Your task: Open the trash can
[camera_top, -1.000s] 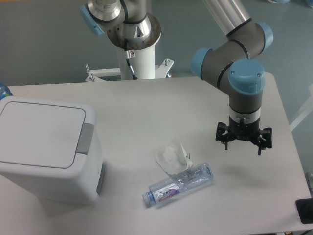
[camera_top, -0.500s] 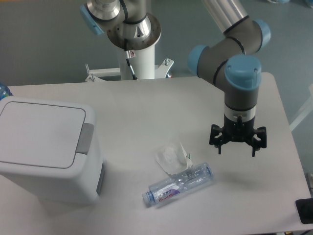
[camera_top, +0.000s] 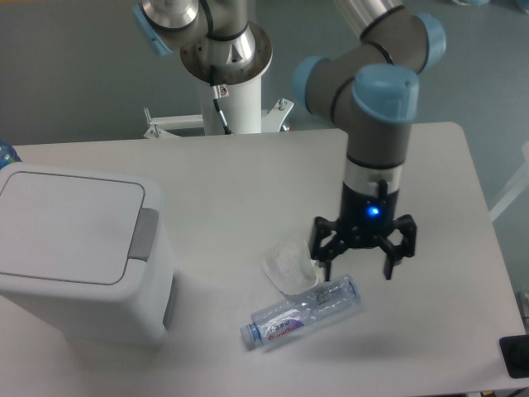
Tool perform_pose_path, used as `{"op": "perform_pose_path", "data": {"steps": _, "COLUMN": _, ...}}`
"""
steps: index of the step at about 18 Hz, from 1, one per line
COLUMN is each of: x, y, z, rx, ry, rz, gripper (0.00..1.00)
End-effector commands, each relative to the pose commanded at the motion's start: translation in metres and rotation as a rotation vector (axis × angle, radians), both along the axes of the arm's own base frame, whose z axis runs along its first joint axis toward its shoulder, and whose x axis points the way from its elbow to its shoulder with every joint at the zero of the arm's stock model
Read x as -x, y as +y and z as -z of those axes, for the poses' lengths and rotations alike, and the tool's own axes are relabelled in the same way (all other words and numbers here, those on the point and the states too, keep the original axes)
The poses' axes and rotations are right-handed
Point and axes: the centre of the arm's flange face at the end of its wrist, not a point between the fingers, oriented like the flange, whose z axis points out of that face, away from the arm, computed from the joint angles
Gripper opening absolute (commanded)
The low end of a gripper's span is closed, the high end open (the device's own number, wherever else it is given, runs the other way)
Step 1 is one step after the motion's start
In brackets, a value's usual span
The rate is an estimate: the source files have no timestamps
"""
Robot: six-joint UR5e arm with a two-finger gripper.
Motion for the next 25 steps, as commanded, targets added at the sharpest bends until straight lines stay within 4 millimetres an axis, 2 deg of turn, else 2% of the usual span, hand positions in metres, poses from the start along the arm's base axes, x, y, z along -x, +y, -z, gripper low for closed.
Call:
{"op": "perform_pose_path", "data": {"steps": 2, "x": -0.031, "y": 0.011, "z": -0.018, "rx": -0.025, "ry": -0.006, "rz": 0.01, "gripper": 1.0}}
{"op": "perform_pose_path", "data": {"steps": 4, "x": -0.056, "y": 0.024, "z": -0.025, "rx": -0.039, "ry": -0.026, "rz": 0.012, "gripper": 1.0}}
{"op": "perform_pose_path", "data": {"steps": 8, "x": -0.106, "y": 0.052, "z": -0.017, "rx": -0.026, "ry": -0.054, "rz": 0.064, "gripper": 1.0}}
{"op": "perform_pose_path", "data": {"steps": 10, "x": -0.128, "y": 0.059, "z": -0.019, "rx": -0.025, "ry": -0.052, "rz": 0.097, "gripper": 1.0}}
{"op": "perform_pose_path", "data": {"steps": 17, "x": -0.152, "y": 0.037, "z": -0.003, "rx": 0.004, "ry": -0.069, "rz": 0.111, "gripper": 1.0}}
{"op": "perform_pose_path", "data": {"steps": 25, "x": -0.151, "y": 0.035, "z": 0.002, "rx": 0.012, "ry": -0.07, "rz": 0.106, "gripper": 1.0}}
